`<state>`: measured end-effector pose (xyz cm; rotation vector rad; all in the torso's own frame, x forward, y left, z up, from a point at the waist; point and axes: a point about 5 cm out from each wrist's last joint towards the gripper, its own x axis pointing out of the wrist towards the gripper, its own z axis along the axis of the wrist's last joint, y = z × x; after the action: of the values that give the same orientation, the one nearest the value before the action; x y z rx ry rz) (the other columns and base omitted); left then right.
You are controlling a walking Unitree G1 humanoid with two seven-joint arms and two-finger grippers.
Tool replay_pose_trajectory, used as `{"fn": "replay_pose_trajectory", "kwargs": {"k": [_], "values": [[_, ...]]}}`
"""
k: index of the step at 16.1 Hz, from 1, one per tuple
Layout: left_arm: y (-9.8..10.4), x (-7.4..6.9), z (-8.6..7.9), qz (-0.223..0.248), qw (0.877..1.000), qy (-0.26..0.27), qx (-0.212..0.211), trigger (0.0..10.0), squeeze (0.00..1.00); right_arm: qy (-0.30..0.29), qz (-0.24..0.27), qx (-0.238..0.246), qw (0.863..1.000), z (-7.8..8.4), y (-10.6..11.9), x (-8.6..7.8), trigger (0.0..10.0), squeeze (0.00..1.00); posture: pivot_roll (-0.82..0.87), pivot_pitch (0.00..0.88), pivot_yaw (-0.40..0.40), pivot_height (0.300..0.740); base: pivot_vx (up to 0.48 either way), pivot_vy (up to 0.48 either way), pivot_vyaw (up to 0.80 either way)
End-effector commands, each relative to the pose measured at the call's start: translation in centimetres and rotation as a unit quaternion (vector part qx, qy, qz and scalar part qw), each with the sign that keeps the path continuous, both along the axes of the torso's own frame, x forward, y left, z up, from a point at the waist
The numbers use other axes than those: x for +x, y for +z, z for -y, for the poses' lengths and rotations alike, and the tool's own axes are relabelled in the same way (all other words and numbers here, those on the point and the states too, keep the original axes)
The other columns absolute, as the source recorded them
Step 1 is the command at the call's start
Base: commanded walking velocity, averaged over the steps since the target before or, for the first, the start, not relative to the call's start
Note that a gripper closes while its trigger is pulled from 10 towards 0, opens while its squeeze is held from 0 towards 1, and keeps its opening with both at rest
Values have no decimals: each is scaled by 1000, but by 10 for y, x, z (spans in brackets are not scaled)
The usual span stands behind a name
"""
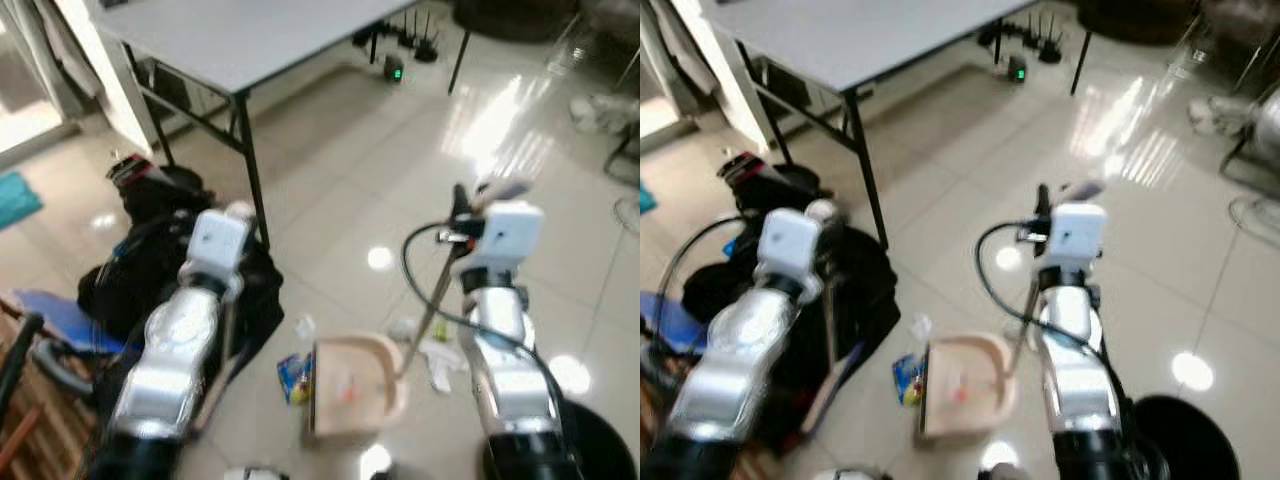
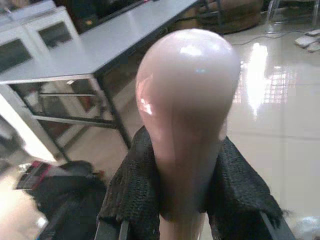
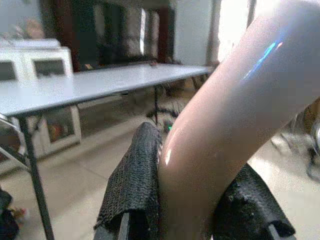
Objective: Sweep floor
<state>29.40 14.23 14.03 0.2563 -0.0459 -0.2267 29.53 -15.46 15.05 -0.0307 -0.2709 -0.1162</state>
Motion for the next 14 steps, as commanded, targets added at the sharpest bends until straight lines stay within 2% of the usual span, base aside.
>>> {"fn": "replay_pose_trajectory", "kwargs": {"k": [1, 4, 7, 9, 13, 14], "values": [[5, 3, -1, 14, 1000, 2, -5, 10000, 0, -15, 20, -16, 1000, 8, 8, 6, 10000, 0, 171, 176, 15, 740, 0, 0, 0], [1, 3, 2, 13, 999, 9, -35, 10000, 0, -2, 33, -17, 999, 7, 11, 11, 10000, 0, 158, 219, 16, 740, 0, 0, 0], [-4, 2, -1, 29, 999, 30, -20, 10000, 0, 7, 38, -15, 999, 6, 7, 13, 10000, 0, 160, 272, -3, 740, 0, 0, 0], [-4, 9, 2, 41, 999, 23, -22, 10000, 0, -5, 41, -14, 999, 10, 4, 15, 10000, 0, 166, 304, 2, 740, 0, 0, 0], [-5, 18, 4, 46, 998, 17, -27, 10000, 0, 8, 65, -20, 998, 4, 5, 19, 10000, 0, 150, 347, 23, 740, 0, 0, 0], [-3, 25, 11, 57, 998, 15, -29, 10000, 0, 7, 77, -26, 997, 6, 6, 23, 10000, 0, 166, 369, 26, 740, 0, 0, 0]]}}
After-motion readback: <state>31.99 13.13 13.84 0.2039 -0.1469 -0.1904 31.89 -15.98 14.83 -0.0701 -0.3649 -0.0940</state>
